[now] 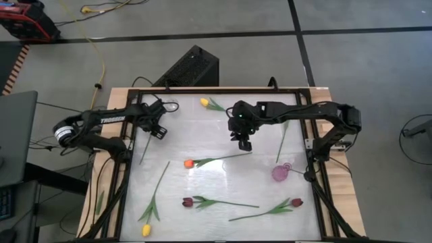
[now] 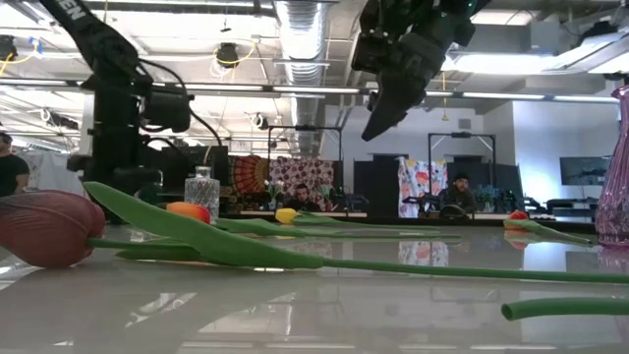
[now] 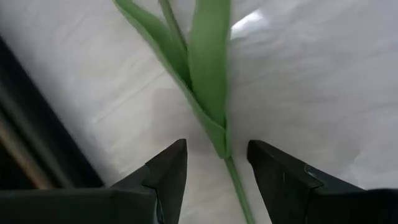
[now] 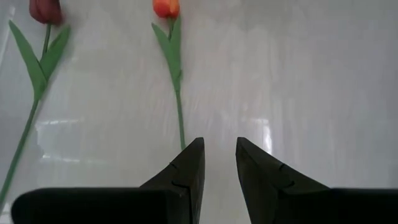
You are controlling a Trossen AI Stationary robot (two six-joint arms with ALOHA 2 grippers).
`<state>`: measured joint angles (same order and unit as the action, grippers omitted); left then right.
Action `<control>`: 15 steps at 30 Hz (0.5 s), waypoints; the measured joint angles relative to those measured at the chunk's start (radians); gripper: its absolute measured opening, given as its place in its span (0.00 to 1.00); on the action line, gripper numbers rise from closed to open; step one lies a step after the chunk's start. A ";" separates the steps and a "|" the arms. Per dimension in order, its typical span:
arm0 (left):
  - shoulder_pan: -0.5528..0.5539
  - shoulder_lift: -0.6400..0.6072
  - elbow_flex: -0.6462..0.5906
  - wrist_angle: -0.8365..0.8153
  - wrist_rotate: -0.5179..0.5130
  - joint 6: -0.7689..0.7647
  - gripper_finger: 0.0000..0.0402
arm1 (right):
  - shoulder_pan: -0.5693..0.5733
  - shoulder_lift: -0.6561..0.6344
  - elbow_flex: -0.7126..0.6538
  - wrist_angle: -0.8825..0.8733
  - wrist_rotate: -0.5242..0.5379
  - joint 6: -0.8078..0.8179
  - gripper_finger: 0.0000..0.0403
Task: Sort flowers into vase by color
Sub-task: Put the black flower into the pink vase
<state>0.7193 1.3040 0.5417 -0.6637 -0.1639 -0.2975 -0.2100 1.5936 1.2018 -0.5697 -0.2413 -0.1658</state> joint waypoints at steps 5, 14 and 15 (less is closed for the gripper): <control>0.014 -0.001 -0.015 0.013 0.027 -0.008 0.39 | 0.000 0.000 0.000 0.006 0.000 0.000 0.29; 0.018 -0.019 -0.021 0.034 0.033 -0.028 0.03 | 0.024 -0.001 0.000 0.025 0.000 0.008 0.29; 0.018 -0.029 -0.018 0.030 0.021 -0.031 0.03 | 0.029 -0.001 0.000 0.027 0.000 0.010 0.29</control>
<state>0.7368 1.2752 0.5236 -0.6333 -0.1426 -0.3283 -0.1810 1.5929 1.2018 -0.5424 -0.2413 -0.1557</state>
